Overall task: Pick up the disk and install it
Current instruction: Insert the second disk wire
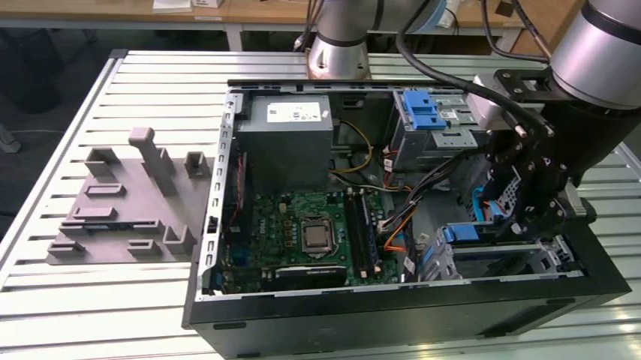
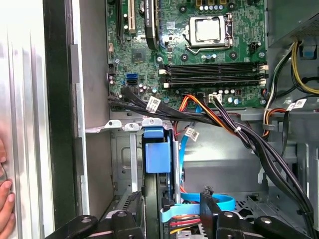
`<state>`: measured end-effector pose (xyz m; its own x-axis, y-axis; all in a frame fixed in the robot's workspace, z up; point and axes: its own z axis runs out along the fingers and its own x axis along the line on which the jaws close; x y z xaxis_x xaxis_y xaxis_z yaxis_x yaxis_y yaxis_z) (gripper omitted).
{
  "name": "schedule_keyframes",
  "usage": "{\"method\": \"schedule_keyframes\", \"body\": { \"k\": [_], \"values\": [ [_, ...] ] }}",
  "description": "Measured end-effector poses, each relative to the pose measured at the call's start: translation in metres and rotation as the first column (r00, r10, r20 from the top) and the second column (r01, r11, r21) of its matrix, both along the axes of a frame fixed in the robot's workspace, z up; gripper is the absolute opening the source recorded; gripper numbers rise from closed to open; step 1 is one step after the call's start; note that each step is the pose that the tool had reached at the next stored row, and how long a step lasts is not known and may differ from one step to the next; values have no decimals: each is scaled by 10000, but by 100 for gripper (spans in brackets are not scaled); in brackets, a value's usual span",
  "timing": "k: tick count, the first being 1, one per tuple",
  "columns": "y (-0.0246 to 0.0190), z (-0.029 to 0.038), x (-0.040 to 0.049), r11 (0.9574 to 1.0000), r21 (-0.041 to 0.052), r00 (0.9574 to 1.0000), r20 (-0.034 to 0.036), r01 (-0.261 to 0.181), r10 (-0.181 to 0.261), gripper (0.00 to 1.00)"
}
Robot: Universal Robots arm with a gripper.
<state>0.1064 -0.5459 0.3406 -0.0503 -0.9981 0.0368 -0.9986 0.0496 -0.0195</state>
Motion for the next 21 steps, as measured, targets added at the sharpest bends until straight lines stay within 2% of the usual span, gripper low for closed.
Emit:
{"method": "schedule_keyframes", "body": {
  "k": [7,9,10,11,20,21],
  "values": [
    [0,1,0,10000,-4,10000,0,0,0,57],
    [-1,0,0,10000,-5,10000,0,0,0,44],
    [-1,-1,0,10000,-4,10000,-1,0,0,44],
    [-1,-2,0,10000,-2,10000,0,0,0,38],
    [-1,6,0,10000,-1,10000,0,1,-1,36],
    [-1,16,0,10000,-3,10000,0,0,0,29]
  ]
}}
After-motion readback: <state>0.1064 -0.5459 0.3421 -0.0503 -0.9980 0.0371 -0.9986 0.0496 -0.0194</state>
